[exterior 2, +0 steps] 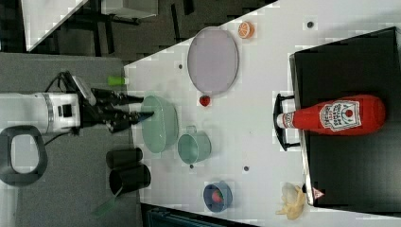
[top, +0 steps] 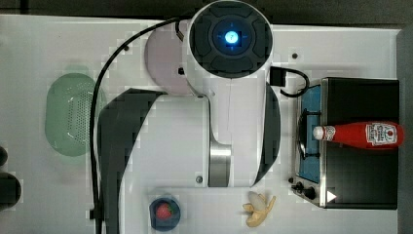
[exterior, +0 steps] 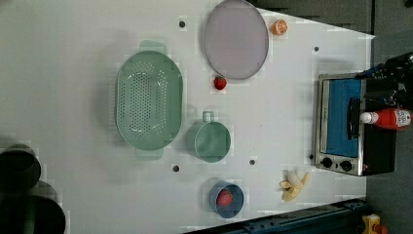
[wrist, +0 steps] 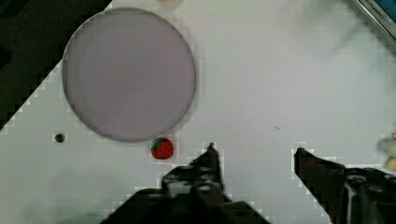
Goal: Pick Ketchup from oven and place it on table.
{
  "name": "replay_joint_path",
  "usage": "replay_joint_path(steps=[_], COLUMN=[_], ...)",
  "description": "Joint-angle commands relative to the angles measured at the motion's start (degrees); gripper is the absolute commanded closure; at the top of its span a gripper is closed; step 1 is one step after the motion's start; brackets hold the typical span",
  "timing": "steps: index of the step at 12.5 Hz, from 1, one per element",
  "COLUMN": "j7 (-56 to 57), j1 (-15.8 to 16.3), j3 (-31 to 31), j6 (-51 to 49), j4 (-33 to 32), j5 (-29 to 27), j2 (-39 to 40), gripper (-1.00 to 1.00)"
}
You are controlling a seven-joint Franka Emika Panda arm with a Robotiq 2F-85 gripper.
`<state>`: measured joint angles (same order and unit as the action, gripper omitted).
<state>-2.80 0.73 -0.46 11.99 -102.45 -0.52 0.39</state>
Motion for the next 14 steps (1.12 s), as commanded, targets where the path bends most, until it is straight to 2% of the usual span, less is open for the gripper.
replay_joint_path(steps=[1,3,8,14], j7=[-0.7,-0.7,-0.7,-0.6], j1=[-2.1,-2.2,-3.1,-4.6], j3=[-0.9,-1.0,-5.7,-17.5], j6=[-10.8,-10.8,-9.4,-1.0], j4=[-9.1,-9.1,-9.1,-8.9], j5=[2.1,2.1,2.2,2.2], j2=[-23.0,-23.0,-21.7,-13.8], gripper=[-0.59,-0.99,-1.00,-1.00])
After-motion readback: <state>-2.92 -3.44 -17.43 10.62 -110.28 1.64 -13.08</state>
